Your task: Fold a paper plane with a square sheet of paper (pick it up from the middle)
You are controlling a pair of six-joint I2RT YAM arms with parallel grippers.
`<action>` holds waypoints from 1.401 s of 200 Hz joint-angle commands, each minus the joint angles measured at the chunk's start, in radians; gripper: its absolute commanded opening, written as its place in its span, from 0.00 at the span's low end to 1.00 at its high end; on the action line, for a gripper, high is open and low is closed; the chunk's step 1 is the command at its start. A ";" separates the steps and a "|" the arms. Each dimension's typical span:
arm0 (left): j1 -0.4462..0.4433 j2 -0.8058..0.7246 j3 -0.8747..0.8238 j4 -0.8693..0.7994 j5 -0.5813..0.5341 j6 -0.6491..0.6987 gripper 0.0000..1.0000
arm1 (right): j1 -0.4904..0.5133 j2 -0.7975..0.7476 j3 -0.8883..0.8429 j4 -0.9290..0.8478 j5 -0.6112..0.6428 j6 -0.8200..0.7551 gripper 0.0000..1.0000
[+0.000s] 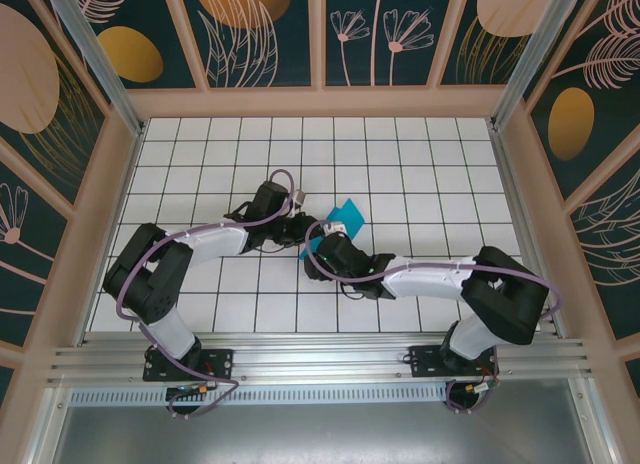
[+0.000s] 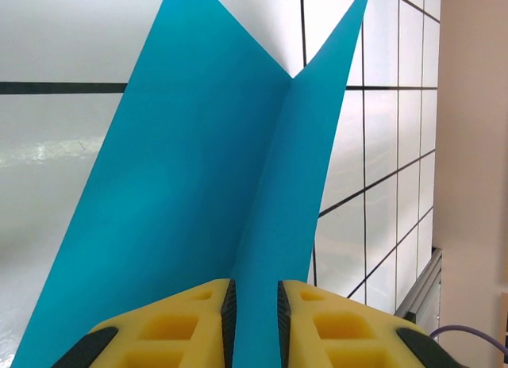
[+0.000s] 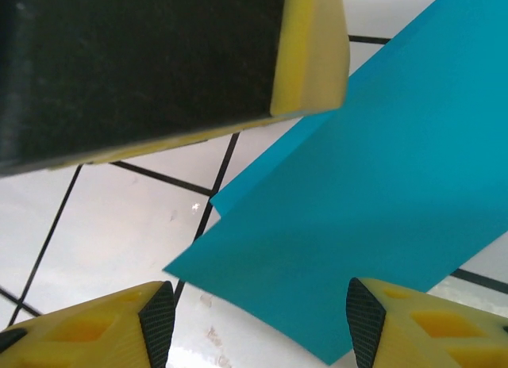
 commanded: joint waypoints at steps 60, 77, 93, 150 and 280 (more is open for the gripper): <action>-0.003 0.036 0.023 -0.007 0.033 0.013 0.25 | 0.063 0.070 0.069 -0.030 0.223 -0.019 0.62; -0.002 0.031 0.022 -0.011 0.029 0.018 0.25 | 0.066 0.065 0.057 -0.044 0.262 0.006 0.59; -0.002 0.029 0.019 -0.013 0.026 0.016 0.25 | 0.067 0.055 0.049 -0.038 0.273 0.012 0.54; -0.001 0.022 0.017 -0.022 0.012 0.016 0.25 | 0.067 0.030 0.047 -0.051 0.271 0.009 0.36; -0.002 0.025 0.022 -0.046 -0.021 0.023 0.25 | -0.072 -0.072 -0.072 0.095 -0.093 0.023 0.02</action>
